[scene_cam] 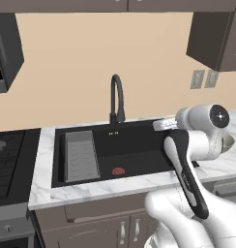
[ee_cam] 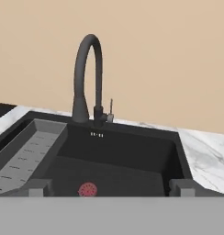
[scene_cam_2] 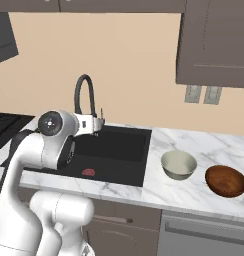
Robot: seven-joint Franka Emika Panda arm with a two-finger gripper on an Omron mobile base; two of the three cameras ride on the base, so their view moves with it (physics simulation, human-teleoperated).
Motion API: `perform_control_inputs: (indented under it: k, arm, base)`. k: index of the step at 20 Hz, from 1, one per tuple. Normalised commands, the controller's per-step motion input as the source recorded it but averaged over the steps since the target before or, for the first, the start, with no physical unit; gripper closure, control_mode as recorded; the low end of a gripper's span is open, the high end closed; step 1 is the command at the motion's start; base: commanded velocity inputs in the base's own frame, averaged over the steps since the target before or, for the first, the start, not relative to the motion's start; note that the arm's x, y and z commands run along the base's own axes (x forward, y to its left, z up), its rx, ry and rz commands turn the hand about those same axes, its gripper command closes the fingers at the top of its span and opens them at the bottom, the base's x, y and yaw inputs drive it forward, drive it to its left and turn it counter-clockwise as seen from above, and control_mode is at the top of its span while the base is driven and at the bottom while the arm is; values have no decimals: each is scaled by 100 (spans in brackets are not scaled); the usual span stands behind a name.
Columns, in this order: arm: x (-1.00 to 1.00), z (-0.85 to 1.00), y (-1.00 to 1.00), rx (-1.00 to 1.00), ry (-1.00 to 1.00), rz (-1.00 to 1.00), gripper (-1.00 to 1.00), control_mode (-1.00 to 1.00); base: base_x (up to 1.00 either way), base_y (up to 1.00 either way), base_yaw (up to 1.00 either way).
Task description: Rinse each bowl for a few seconds and place them down in the sink or on the counter.
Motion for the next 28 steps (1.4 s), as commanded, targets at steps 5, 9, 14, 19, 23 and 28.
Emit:
perform_control_inputs:
  k: [5, 9, 14, 19, 23, 28]
  arm:
    - [3, -1, -11, 0, -10, 9, -100, -100]
    - [10, -4, -5, 0, -12, 9, -100, -100]
    - [28, -13, -6, 0, -9, 4, -100, -100]
    - [30, -12, -3, 0, -9, 2, -100, -100]
    - [36, -12, -1, 0, -5, 4, -100, -100]
    - [36, -8, 0, 2, 0, 4, -100, -100]
  base:
    - [0, 0, 0]
    - [0, 0, 0]
    - [0, 0, 0]
    - [0, 0, 0]
    - [0, 0, 0]
    - [0, 0, 0]
